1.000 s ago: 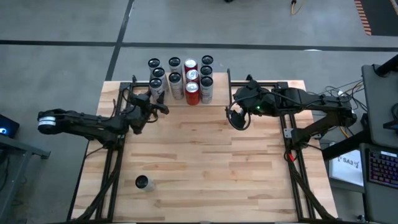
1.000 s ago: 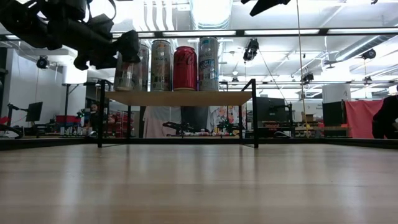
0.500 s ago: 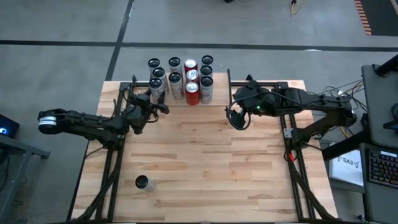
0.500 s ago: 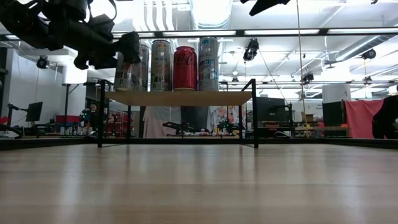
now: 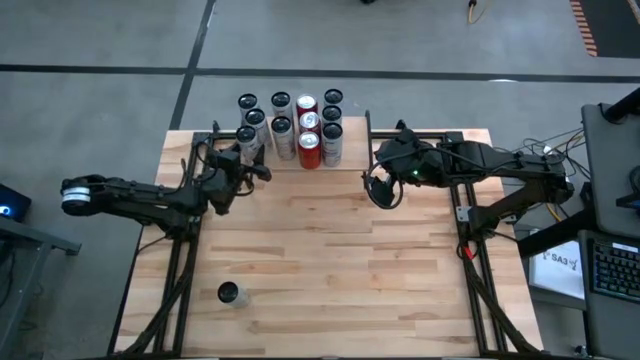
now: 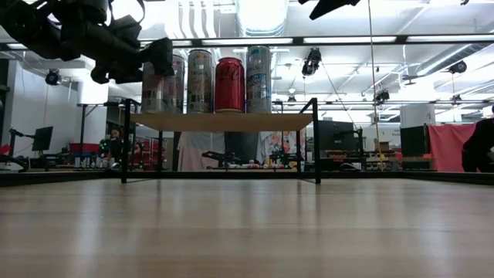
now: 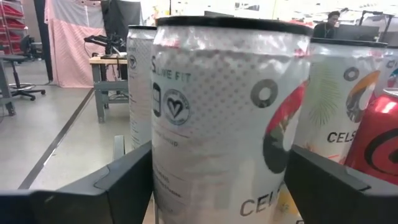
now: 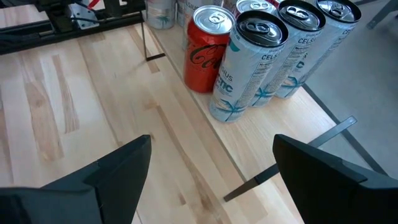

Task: Place canned beverage on shelf
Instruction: Put the white soda can aligned with the other white soda cans on the shelf, then adjust the white soda can

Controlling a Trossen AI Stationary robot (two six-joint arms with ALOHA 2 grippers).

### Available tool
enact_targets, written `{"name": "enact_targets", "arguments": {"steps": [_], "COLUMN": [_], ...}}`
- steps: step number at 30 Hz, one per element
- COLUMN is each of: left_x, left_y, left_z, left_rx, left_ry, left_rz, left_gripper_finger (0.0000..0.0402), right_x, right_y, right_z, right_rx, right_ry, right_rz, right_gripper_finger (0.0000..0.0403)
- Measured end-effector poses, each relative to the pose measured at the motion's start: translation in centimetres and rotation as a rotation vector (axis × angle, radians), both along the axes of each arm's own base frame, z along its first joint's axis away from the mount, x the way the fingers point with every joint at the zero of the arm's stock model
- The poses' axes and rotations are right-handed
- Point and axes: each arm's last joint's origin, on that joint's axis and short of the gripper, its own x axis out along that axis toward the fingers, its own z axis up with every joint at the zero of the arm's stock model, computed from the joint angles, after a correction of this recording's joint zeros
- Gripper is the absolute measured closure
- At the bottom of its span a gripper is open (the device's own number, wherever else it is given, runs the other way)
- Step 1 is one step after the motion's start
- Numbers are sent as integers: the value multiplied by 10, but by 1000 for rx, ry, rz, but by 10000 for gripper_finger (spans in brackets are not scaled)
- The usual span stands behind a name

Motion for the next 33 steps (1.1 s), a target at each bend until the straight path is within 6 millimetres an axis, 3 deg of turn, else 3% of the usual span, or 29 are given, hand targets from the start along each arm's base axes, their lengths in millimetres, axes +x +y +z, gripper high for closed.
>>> {"name": "enact_targets", "arguments": {"steps": [7,20,26,33], "left_x": [-1,4,9,3], "left_y": [-1,-17,-31,-26], "left_z": [7,61,102,161], "left_rx": [15,69,87,75], "left_ry": [1,56,117,291], "left_rz": [-4,-1,-63,-76], "left_gripper_finger": [80,78,79,96], "right_x": [0,-4,-10,-23], "right_y": [0,0,1,2], "right_z": [0,3,7,11], "right_rx": [0,-2,18,50], "right_ry": [0,-12,-25,-20], "right_rz": [0,4,20,39], "right_gripper_finger": [77,77,77,77]}}
